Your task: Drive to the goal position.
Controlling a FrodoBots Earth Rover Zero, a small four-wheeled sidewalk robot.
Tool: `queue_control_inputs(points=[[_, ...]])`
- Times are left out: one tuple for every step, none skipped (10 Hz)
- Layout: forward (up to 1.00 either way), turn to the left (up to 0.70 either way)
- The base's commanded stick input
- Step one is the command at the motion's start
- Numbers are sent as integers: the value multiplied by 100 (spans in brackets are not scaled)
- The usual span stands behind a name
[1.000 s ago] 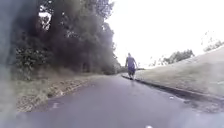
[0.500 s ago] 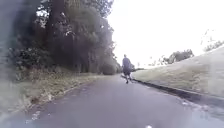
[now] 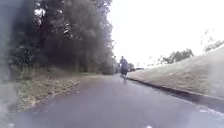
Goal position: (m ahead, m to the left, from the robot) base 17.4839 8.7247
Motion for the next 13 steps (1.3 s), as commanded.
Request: queue_control_inputs(points=[[100, 0], [100, 0], [100, 0], [100, 0], [100, 0], [100, 0], [100, 0], [100, 0], [100, 0], [100, 0], [100, 0], [100, 0], [100, 0]])
